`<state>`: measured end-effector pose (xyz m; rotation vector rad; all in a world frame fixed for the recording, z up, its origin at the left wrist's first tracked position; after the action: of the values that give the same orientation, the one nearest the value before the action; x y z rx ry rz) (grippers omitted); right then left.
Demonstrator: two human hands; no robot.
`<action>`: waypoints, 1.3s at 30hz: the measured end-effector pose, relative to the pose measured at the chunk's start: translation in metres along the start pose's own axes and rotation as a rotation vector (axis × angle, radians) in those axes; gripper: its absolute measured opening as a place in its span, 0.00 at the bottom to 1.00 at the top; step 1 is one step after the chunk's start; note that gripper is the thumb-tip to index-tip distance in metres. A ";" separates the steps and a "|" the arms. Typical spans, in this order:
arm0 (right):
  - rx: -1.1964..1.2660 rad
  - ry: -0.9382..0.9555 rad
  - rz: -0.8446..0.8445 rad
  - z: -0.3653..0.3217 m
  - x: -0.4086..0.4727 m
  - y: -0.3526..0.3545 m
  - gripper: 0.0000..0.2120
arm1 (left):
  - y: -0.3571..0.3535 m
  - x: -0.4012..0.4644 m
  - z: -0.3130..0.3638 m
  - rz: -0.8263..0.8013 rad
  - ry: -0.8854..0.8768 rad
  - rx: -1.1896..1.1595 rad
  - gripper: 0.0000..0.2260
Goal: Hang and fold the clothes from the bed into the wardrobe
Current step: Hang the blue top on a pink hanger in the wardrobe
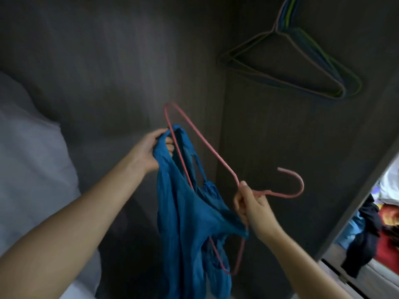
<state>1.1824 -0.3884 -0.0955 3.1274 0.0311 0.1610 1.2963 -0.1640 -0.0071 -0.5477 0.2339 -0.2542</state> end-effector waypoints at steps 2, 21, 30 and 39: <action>-0.183 -0.076 -0.139 -0.016 0.002 0.014 0.27 | 0.026 0.002 0.002 0.072 0.005 0.088 0.12; -0.344 -0.274 -0.306 -0.085 0.017 0.019 0.15 | 0.038 0.016 -0.043 0.178 -0.176 1.137 0.07; -0.071 -0.148 -0.298 -0.158 0.070 -0.067 0.09 | -0.048 -0.070 -0.058 -0.197 -0.553 1.095 0.05; -0.032 -0.010 -0.320 -0.216 0.101 -0.191 0.11 | -0.046 -0.147 0.034 0.056 -0.675 0.649 0.14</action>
<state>1.2566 -0.1933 0.1275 3.0364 0.5179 0.1399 1.1589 -0.1419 0.0682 0.0379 -0.4798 -0.0694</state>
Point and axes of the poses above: each hand's wrist, its own x-axis towards the middle knuckle, its own y-axis out of the back of the hand, z = x × y, the point moved 4 cm from there along x, towards the middle knuckle, and after that the axes turned 4 degrees about -z, right-handed, at the moved point
